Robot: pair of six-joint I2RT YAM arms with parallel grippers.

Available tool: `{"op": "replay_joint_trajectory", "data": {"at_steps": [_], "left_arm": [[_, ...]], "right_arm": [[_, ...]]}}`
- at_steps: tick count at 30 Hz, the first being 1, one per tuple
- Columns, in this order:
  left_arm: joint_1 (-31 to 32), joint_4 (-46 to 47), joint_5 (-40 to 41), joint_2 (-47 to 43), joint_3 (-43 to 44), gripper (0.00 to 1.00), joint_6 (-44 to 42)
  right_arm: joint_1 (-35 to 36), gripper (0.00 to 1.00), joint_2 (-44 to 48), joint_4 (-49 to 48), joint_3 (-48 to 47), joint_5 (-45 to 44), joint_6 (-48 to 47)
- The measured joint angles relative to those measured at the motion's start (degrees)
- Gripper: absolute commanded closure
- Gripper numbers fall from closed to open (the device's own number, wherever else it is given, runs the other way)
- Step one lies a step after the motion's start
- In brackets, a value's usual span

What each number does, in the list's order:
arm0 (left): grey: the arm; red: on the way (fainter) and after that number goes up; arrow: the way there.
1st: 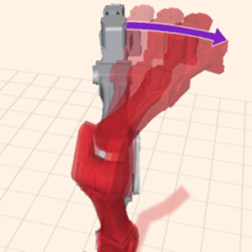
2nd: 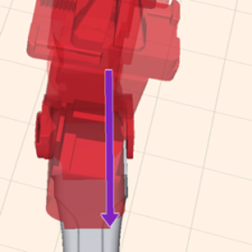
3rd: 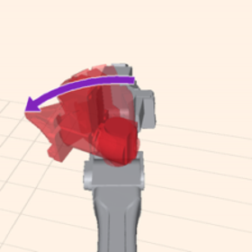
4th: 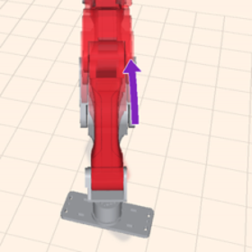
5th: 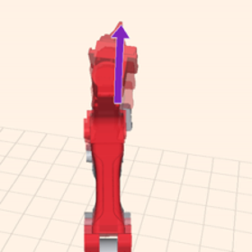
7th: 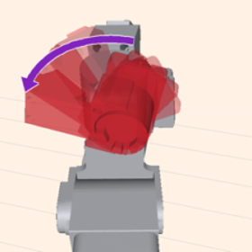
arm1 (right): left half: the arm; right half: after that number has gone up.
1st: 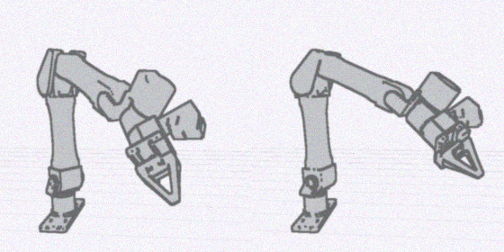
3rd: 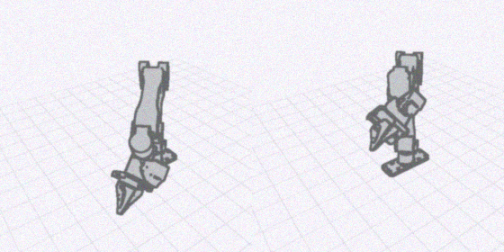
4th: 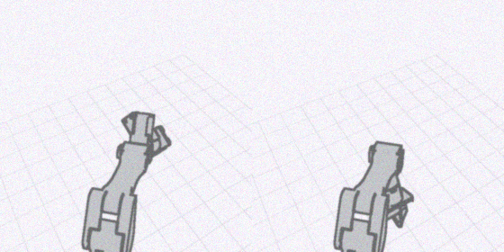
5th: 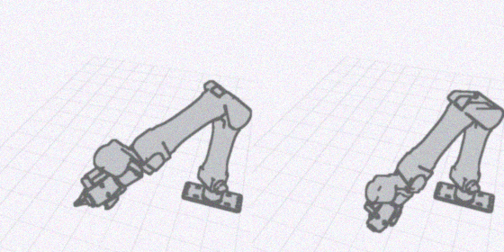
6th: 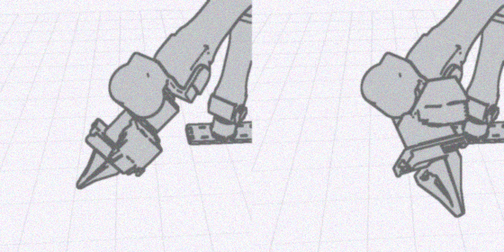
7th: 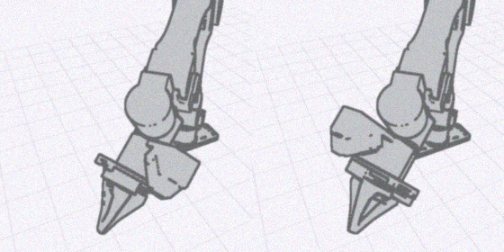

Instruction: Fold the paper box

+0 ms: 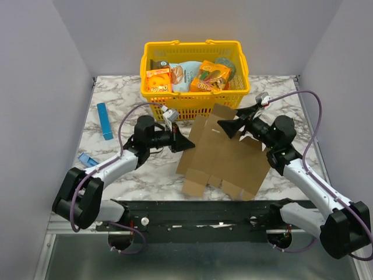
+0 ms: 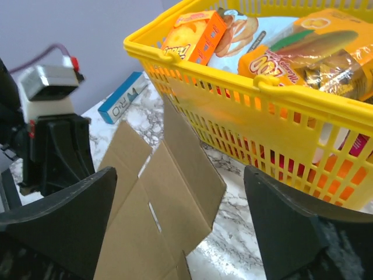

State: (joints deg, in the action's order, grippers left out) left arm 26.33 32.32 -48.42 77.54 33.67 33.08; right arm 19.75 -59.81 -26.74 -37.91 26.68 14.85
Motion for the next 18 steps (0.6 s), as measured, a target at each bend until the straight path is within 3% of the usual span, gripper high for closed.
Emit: {"op": "replay_joint_trajectory", "data": {"at_steps": [6, 11, 16, 18], "left_arm": [[1.1, -27.5, 3.2, -2.7, 17.5, 1.0, -15.0], [1.2, -54.2, 6.5, 2.7, 37.4, 1.0, -33.0], [1.3, -68.5, 9.2, 8.9, 43.9, 1.0, -43.5], [1.8, -74.6, 10.6, 12.0, 46.3, 1.0, -47.0]], "right_arm": [[-0.1, 0.0, 2.9, 7.9, -3.1, -2.6, -3.8], [-0.1, 0.0, 7.6, 13.9, -7.1, -4.3, -8.9], [-0.1, 0.0, 11.6, 18.8, -8.5, -7.9, -14.2], [-0.1, 0.05, 10.6, 20.0, -9.7, -6.4, -16.5]]}}
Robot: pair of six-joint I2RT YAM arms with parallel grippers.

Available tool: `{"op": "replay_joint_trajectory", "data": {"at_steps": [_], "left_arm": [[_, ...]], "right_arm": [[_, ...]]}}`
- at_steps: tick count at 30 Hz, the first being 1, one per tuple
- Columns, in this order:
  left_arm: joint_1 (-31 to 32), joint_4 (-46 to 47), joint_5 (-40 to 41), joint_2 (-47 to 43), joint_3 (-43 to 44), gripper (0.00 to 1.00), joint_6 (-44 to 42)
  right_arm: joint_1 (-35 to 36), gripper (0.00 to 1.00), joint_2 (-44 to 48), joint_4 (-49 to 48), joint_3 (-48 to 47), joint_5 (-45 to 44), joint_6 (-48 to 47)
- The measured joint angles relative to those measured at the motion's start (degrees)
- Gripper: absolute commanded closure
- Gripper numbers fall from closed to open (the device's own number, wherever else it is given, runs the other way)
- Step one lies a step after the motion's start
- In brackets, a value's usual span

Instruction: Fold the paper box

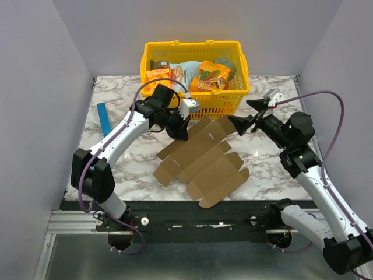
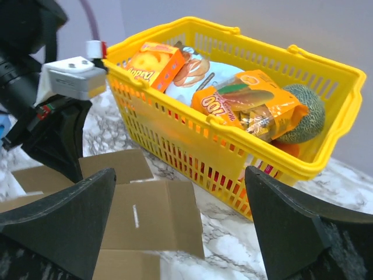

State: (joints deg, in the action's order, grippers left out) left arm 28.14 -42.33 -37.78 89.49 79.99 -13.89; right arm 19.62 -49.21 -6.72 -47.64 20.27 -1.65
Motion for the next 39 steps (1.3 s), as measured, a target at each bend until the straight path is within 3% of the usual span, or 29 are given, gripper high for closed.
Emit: {"op": "replay_joint_trajectory", "data": {"at_steps": [7, 21, 34, 35, 39], "left_arm": [[3.3, -11.9, 3.7, 3.6, 7.0, 1.0, -7.3], [6.2, -14.5, 5.1, 3.4, 8.5, 1.0, -10.6], [8.0, -13.9, 7.3, 2.3, 8.0, 1.0, -10.8], [8.0, -13.8, 7.4, 2.3, 8.0, 1.0, -10.8], [8.1, -13.6, 8.3, 2.2, 7.7, 1.0, -10.7]], "right_arm": [[2.0, 0.08, -11.4, 0.7, -2.2, 11.9, -9.7], [2.6, 0.11, -20.1, -5.4, -0.4, 26.6, -16.9], [3.4, 0.51, -22.4, -6.7, -0.3, 31.8, -17.8], [3.5, 0.58, -22.6, -6.6, -0.3, 32.1, -17.8], [3.5, 0.66, -23.3, -6.4, -0.3, 32.9, -17.6]]}}
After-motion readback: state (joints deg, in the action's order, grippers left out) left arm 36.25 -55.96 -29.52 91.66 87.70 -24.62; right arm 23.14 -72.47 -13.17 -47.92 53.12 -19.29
